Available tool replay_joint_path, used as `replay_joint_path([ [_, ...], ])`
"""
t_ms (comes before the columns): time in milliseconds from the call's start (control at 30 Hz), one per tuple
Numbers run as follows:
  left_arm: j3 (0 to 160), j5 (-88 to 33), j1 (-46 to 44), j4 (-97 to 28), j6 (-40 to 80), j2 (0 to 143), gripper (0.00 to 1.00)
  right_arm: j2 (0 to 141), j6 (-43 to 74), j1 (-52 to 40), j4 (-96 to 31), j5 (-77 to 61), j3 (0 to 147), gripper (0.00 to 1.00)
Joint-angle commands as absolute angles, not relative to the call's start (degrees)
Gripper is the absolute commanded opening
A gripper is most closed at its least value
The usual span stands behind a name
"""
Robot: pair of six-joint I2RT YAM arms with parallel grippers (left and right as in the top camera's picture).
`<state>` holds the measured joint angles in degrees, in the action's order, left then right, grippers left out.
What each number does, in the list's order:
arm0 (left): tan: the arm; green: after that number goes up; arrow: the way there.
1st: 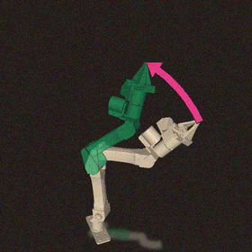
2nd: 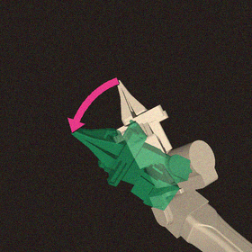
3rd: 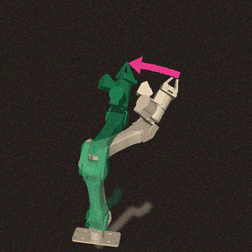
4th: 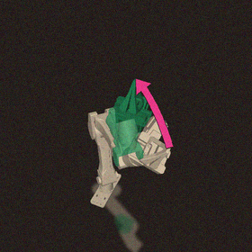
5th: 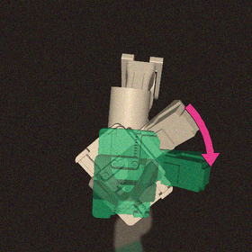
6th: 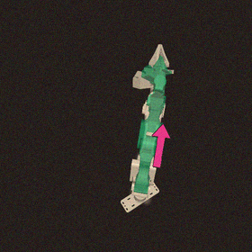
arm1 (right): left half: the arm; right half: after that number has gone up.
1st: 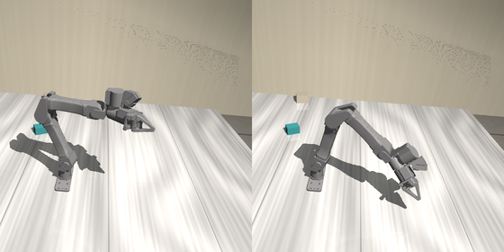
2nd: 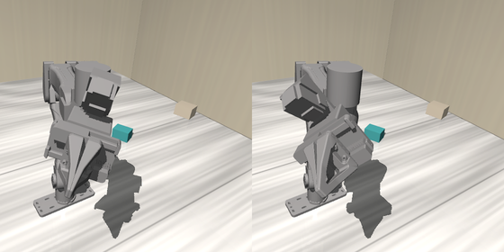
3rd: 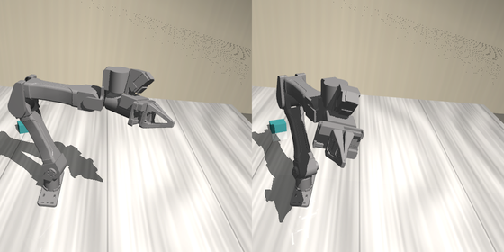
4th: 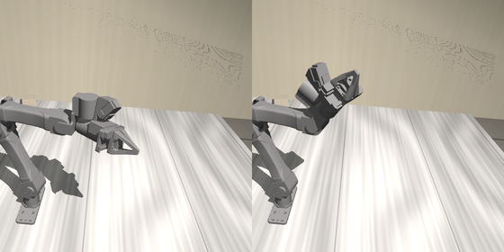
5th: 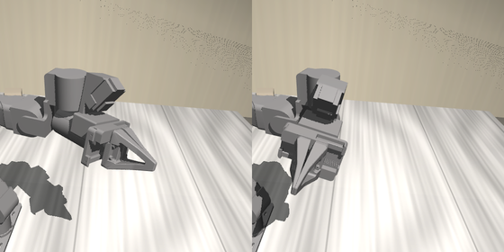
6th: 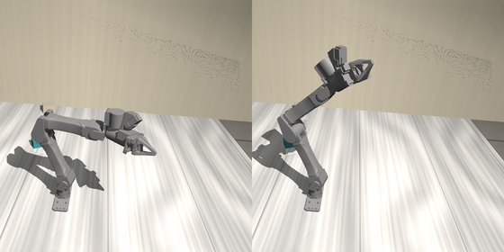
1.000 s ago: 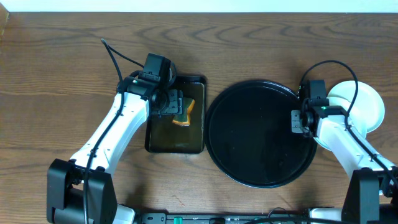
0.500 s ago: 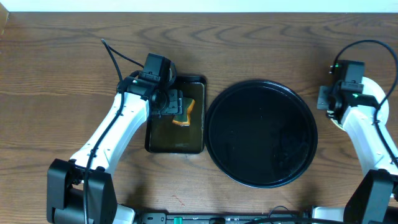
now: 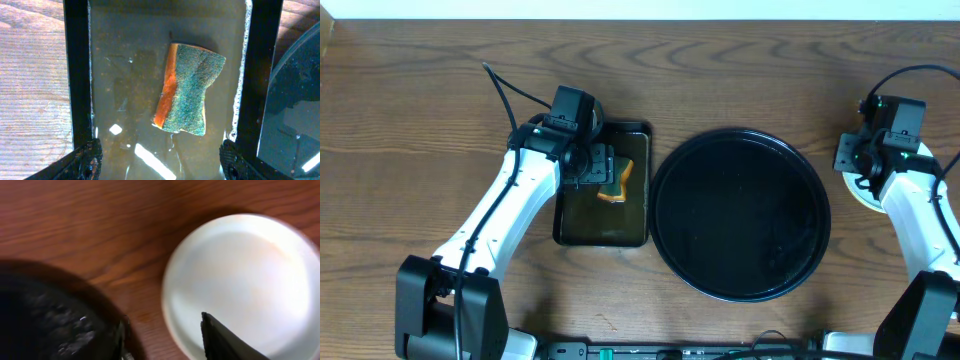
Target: Clean dirty plates on tray and stack at the side
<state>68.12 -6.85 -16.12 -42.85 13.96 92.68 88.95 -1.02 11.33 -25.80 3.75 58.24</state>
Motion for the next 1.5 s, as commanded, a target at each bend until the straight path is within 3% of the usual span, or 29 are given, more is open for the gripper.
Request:
replay_joint_path([
  [0, 69.12, -5.91, -15.84, -42.85, 14.26, 92.47, 0.76, 89.27, -1.37, 11.03, -27.81, -6.94, 59.16, 0.56],
  [100, 69.12, -5.82, -15.84, -42.89, 14.22, 92.47, 0.76, 89.27, -1.39, 10.46, -31.03, -14.85, 59.16, 0.63],
  [167, 69.12, -3.68, -15.81, -43.18, 14.26, 92.47, 0.76, 89.25, -1.39, 9.87, -32.53, -16.38, 59.16, 0.81],
  [200, 69.12, -2.15, -15.75, -43.33, 14.28, 92.47, 0.76, 89.25, -1.41, 9.34, -33.17, -16.14, 59.16, 0.96],
  [233, 69.14, -1.63, -15.62, -43.46, 14.28, 92.44, 0.76, 89.25, -1.41, 8.80, -33.69, -15.92, 59.16, 0.99],
  [633, 69.25, -1.69, -7.66, -48.47, 14.28, 90.04, 0.76, 85.60, 1.26, -0.73, -41.91, -8.82, 59.18, 0.99],
  [967, 69.23, -2.04, -7.40, -55.35, 14.06, 86.41, 0.76, 76.60, 1.72, -1.15, -46.83, -10.74, 59.16, 0.99],
  [1167, 66.85, -1.87, -9.02, -57.54, 14.04, 75.29, 0.76, 69.58, 2.92, -1.21, -48.77, -8.38, 58.22, 0.99],
  [1467, 52.93, -1.87, -10.11, -49.43, 14.09, 45.65, 0.77, 50.72, 2.96, -3.44, -45.43, -8.38, 47.35, 0.99],
])
